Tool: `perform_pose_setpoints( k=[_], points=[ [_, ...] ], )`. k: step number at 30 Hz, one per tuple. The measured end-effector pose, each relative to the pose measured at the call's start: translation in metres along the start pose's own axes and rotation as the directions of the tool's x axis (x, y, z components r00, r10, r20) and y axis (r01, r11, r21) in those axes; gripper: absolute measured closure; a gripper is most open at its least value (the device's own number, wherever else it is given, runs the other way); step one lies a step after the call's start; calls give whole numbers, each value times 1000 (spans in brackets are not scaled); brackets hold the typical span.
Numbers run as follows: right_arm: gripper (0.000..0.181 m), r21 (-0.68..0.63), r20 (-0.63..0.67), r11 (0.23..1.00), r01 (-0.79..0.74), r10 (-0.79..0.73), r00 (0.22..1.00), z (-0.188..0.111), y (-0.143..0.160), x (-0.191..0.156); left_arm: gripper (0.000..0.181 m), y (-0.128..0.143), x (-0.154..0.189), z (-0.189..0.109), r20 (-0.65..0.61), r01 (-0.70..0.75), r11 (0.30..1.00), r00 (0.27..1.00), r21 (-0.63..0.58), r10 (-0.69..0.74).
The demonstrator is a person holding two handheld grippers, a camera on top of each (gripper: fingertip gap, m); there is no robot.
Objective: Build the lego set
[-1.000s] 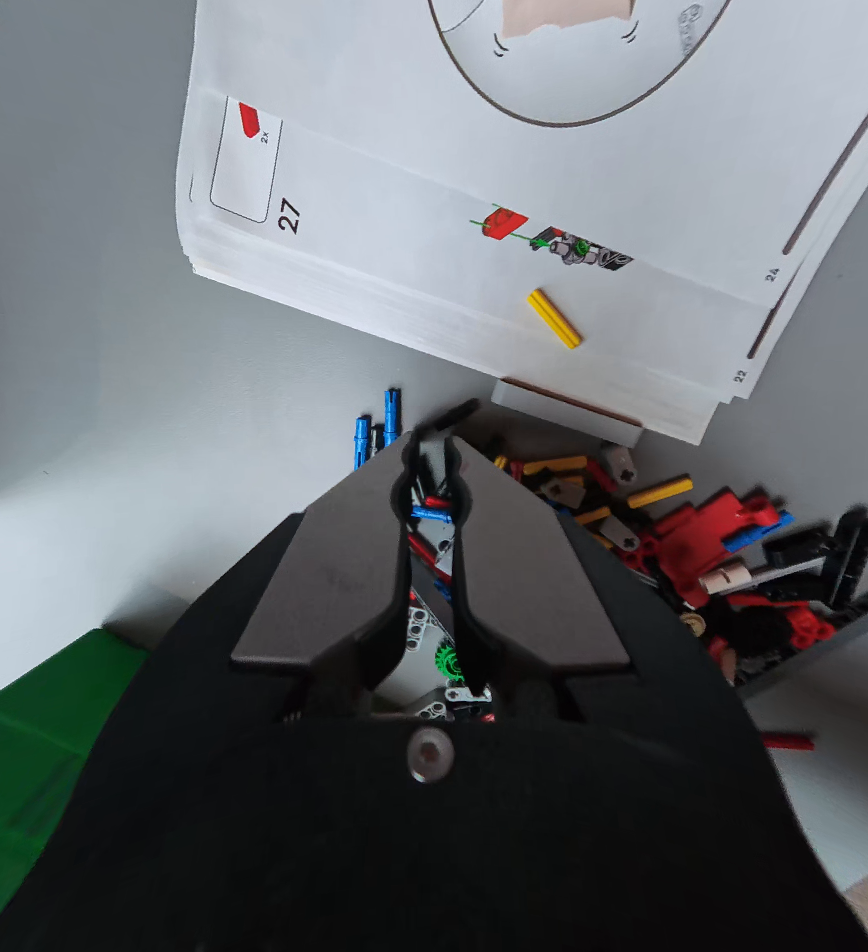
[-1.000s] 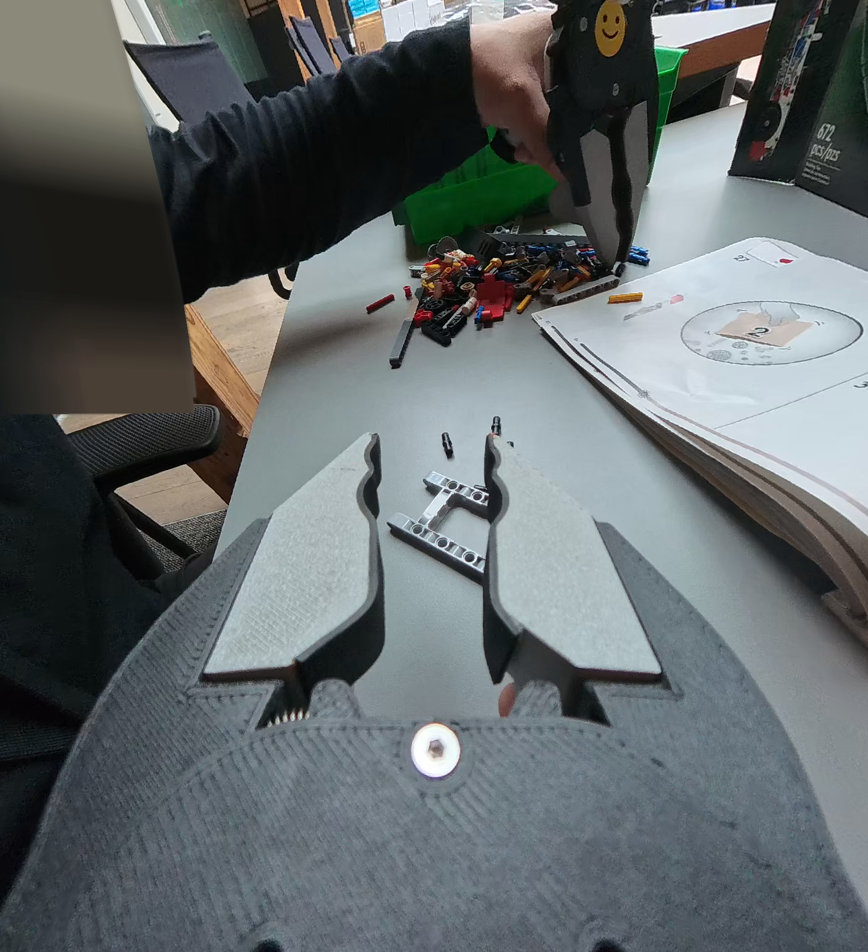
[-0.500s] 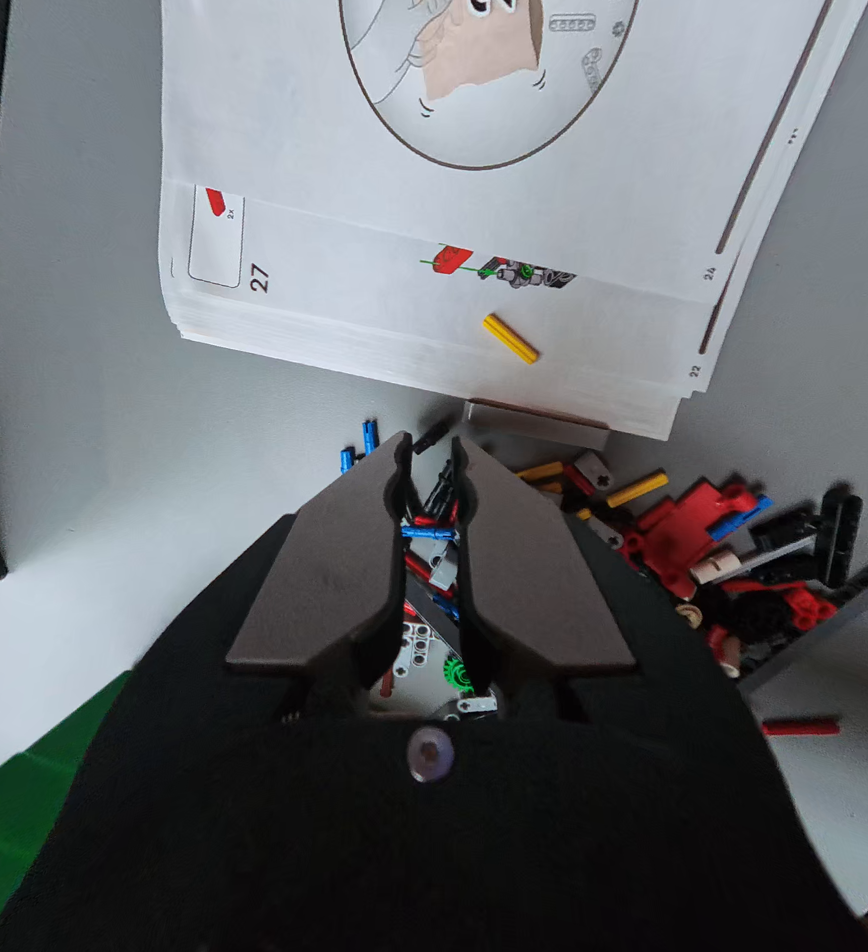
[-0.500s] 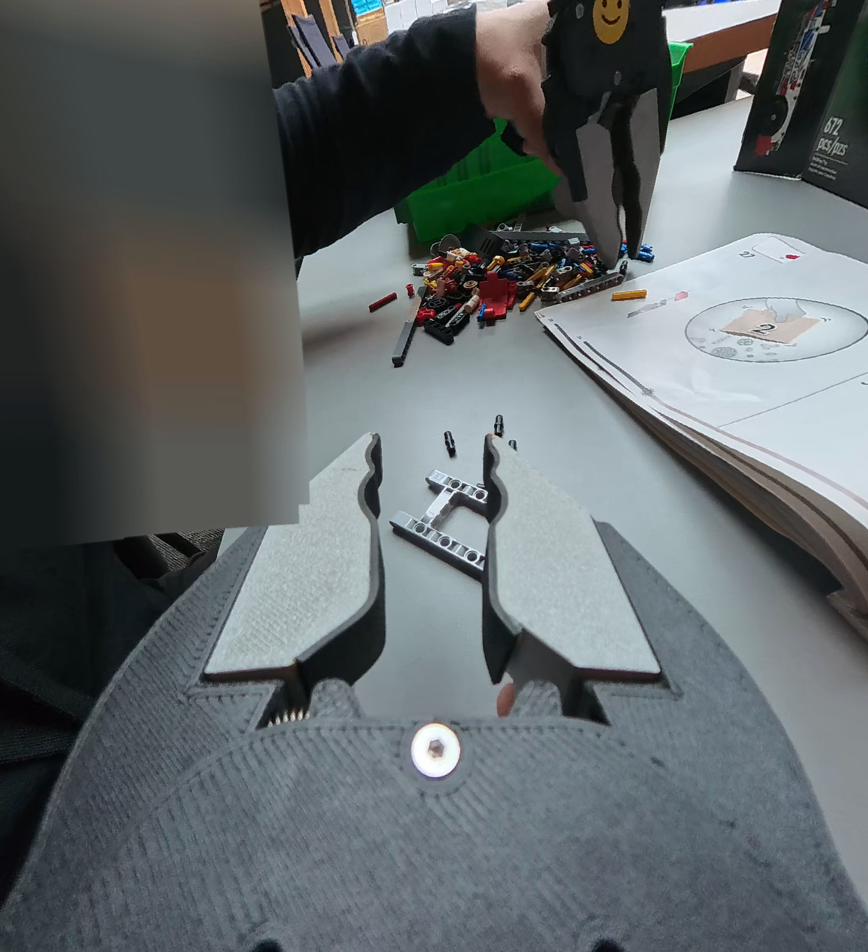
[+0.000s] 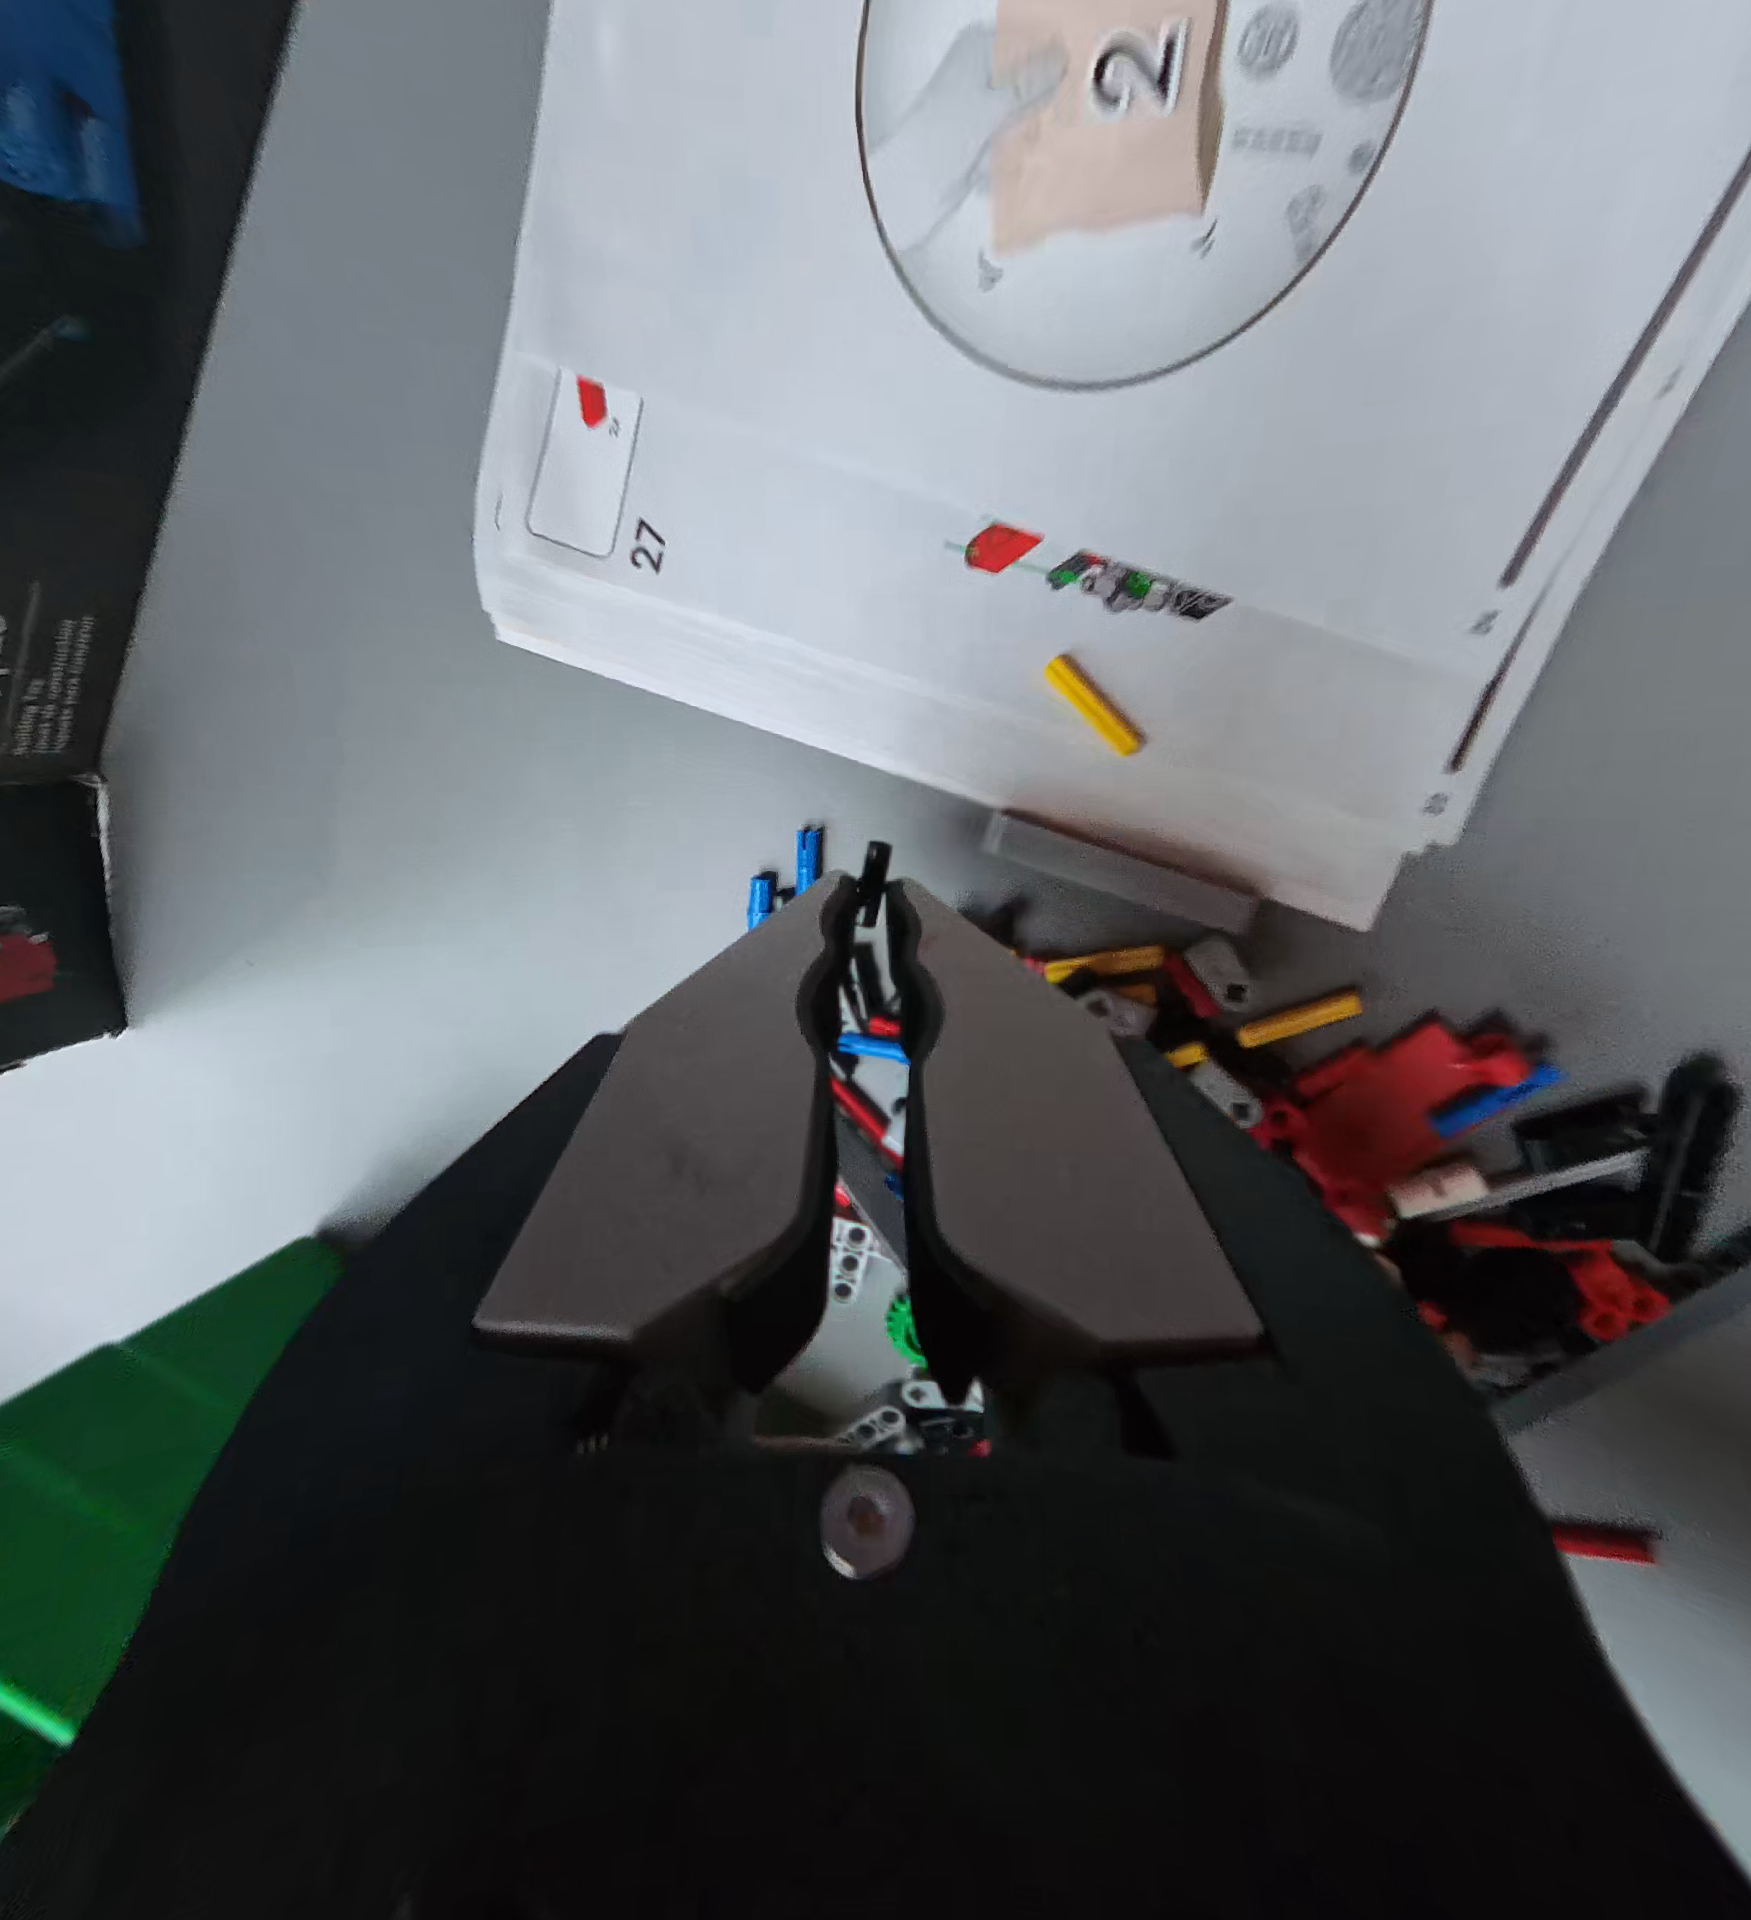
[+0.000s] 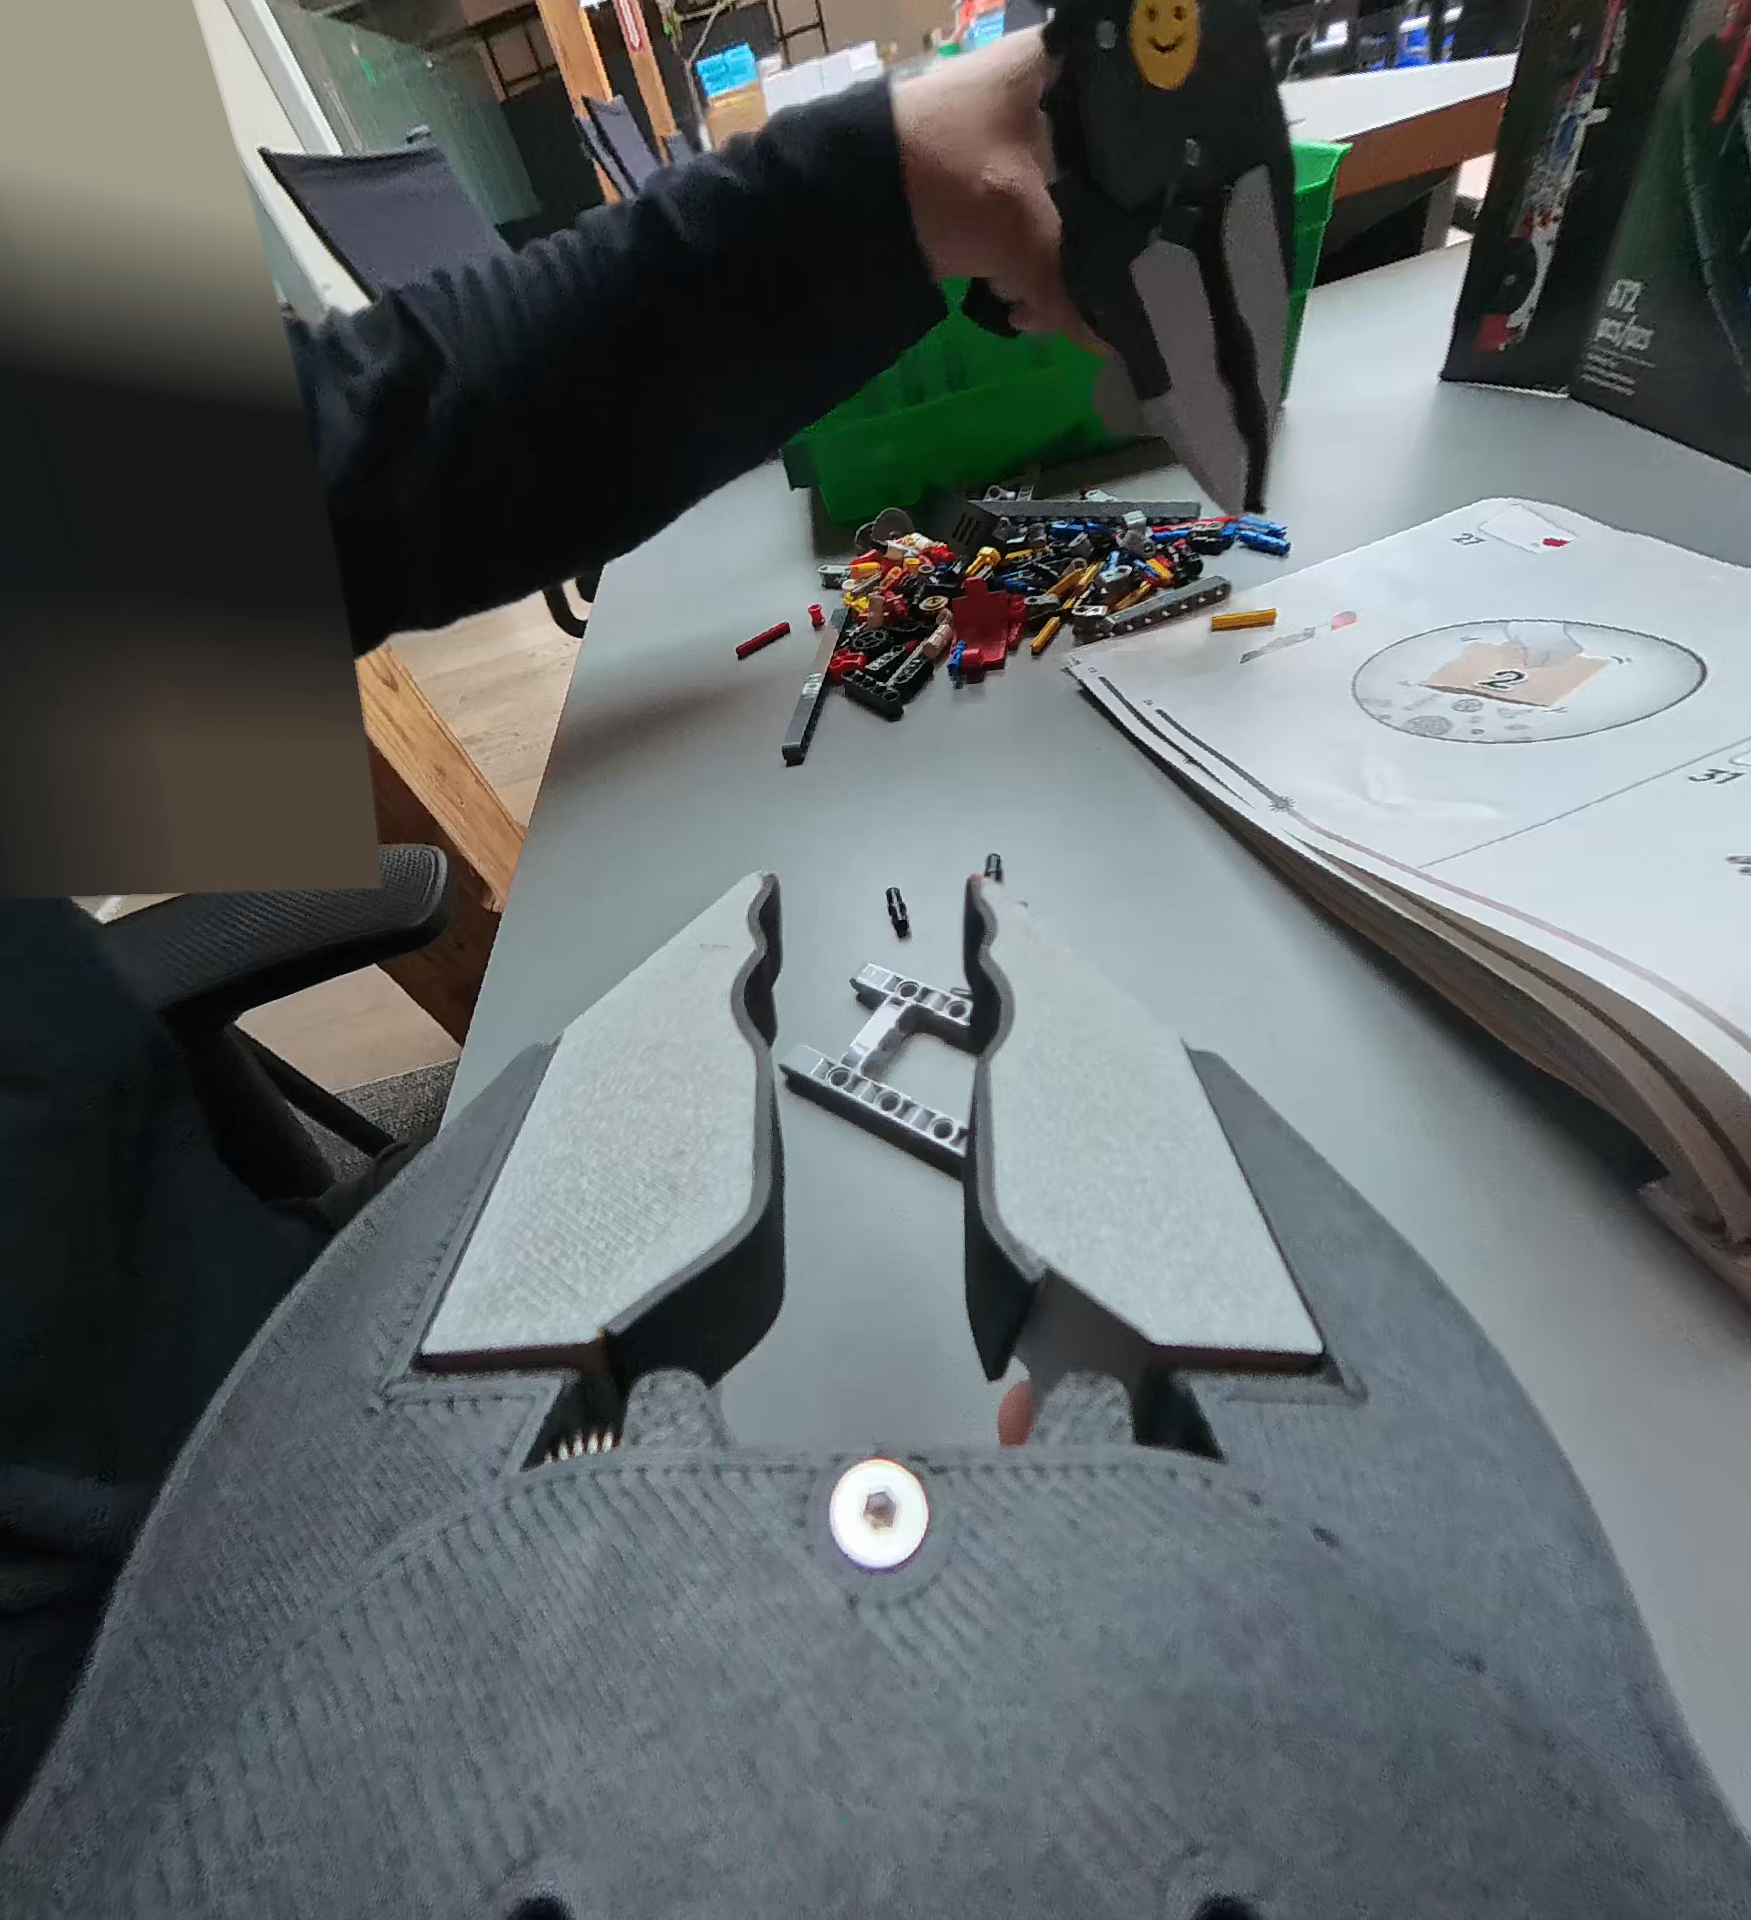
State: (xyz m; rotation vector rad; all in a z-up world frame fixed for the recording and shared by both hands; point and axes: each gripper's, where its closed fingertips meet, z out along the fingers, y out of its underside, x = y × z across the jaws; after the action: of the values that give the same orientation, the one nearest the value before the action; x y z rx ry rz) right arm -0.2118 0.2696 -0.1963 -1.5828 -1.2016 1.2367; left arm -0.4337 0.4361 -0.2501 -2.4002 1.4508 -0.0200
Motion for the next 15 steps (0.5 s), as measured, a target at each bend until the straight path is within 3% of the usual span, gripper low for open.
perform_pose_setpoints(
  k=[3,6,10,15],
  points=[
    [149,17,-27,1000,-10,11,1000,-4,-2,6,178,-24,30,-24,-7,17,997,1000,78,-16],
    [150,34,-68,999,-1,3,998,-8,-5,12,178,-50,87,-31,-66,22,993,998,119,-15],
    [152,44,-129,999,20,-14,992,-13,-7,22,178,-75,169,-24,-193,22,982,981,188,15],
    [153,45,-121,999,17,-12,993,-13,-7,21,178,-76,204,-3,-185,2,984,982,179,32]
  ],
)
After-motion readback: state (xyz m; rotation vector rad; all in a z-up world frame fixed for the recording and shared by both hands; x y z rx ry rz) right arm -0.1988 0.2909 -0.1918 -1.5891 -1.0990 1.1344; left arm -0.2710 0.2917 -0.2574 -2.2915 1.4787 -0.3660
